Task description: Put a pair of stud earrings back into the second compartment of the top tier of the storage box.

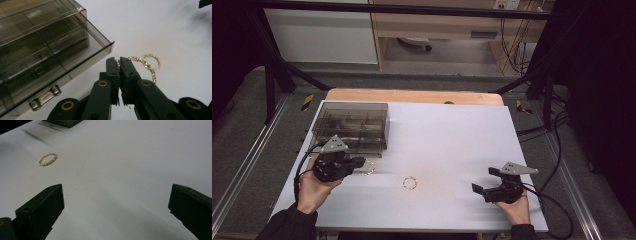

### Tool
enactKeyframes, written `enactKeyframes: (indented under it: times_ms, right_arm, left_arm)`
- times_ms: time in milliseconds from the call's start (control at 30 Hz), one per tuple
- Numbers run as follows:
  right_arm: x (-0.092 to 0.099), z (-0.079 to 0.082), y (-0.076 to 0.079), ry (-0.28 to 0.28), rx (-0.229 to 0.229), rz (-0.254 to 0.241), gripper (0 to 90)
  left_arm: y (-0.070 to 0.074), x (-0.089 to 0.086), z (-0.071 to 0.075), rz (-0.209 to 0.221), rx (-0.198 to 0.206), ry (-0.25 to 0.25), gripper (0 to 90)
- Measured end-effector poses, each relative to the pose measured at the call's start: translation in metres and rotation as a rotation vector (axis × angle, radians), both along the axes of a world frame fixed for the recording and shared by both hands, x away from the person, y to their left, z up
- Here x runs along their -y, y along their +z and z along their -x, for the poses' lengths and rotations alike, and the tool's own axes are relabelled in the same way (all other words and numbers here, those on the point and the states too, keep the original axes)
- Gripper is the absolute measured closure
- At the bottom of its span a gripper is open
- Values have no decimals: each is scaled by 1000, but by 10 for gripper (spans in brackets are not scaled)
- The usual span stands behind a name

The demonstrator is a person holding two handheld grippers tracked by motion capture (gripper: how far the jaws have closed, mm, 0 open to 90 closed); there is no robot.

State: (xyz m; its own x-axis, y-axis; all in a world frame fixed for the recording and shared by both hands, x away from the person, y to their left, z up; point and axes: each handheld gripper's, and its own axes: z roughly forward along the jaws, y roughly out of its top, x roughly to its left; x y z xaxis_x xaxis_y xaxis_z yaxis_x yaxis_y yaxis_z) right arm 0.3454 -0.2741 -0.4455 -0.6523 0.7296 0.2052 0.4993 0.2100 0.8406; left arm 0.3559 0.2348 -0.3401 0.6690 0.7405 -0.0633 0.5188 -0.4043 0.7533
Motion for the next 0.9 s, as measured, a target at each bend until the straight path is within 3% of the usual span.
enactKeyframes:
  times_ms: [633,900]
  right_arm:
    - [0,0,0,-1,0,0,6]
    - [0,0,0,0,-1,2,6]
  left_arm:
    - [19,-40,-19,1,23,111,855]
    - [14,-50,-34,-12,15,164,855]
